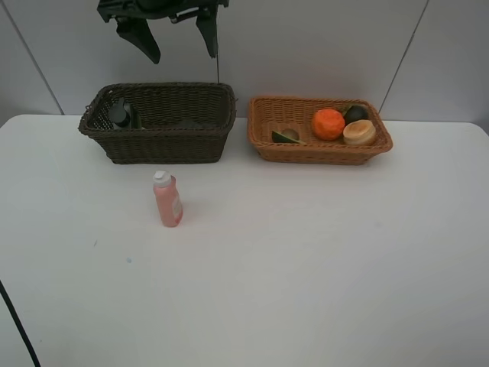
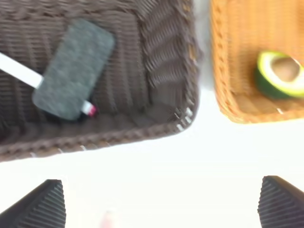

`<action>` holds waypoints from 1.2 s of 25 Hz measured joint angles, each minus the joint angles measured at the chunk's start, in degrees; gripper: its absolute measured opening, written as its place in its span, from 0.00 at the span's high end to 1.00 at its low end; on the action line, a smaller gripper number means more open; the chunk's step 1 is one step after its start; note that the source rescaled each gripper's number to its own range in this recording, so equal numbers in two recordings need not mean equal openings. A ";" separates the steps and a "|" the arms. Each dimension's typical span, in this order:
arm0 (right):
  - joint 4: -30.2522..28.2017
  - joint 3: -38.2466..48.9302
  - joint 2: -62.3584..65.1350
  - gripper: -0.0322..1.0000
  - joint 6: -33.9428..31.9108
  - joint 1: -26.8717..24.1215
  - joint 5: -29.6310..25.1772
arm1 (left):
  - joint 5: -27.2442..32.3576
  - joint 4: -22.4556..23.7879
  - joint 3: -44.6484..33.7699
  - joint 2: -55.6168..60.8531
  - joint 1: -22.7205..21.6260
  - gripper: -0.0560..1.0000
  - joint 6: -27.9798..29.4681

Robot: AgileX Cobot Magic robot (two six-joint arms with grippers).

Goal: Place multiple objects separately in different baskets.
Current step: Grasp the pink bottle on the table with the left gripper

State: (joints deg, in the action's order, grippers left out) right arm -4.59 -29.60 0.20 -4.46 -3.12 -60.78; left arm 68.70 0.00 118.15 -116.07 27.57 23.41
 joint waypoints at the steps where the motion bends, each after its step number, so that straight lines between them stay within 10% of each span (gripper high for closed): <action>1: 0.00 0.00 0.00 0.00 0.00 0.00 0.00 | 0.00 0.60 -1.81 1.41 1.00 0.00 0.75; 18: 0.00 0.00 0.00 0.00 0.00 0.00 0.00 | -0.62 2.21 -33.26 13.25 4.91 0.00 6.14; 30: 0.00 0.00 0.00 0.00 0.00 0.00 0.00 | -13.22 0.43 -45.10 13.30 4.86 0.00 9.40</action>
State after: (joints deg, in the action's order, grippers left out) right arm -4.59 -29.60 0.20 -4.46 -3.12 -60.78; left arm 55.48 0.43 73.05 -102.77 32.43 32.81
